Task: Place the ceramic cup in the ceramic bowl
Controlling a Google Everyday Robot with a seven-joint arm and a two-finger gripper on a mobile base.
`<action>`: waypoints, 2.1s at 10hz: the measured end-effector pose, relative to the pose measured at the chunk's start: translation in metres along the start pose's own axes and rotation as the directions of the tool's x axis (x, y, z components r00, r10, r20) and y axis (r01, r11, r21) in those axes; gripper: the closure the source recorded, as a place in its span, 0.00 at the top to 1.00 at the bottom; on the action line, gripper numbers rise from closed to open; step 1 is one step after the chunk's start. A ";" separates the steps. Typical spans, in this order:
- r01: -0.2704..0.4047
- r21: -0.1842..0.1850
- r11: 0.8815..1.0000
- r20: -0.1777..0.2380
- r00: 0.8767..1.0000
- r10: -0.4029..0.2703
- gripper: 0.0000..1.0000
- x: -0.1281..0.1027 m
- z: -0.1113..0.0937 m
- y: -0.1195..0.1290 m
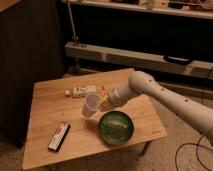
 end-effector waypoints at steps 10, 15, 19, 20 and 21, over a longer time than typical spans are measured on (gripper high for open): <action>-0.341 -0.116 0.933 -0.200 0.928 0.314 0.00 0.042 -0.070 0.109; -0.321 -0.212 0.923 -0.154 0.944 0.293 0.25 0.035 -0.051 0.108; -0.274 -0.326 0.905 -0.103 0.962 0.254 0.69 0.033 -0.028 0.101; -0.270 -0.331 0.904 -0.099 0.963 0.251 0.75 0.032 -0.027 0.101; -0.266 -0.342 0.901 -0.093 0.964 0.249 0.80 0.031 -0.028 0.103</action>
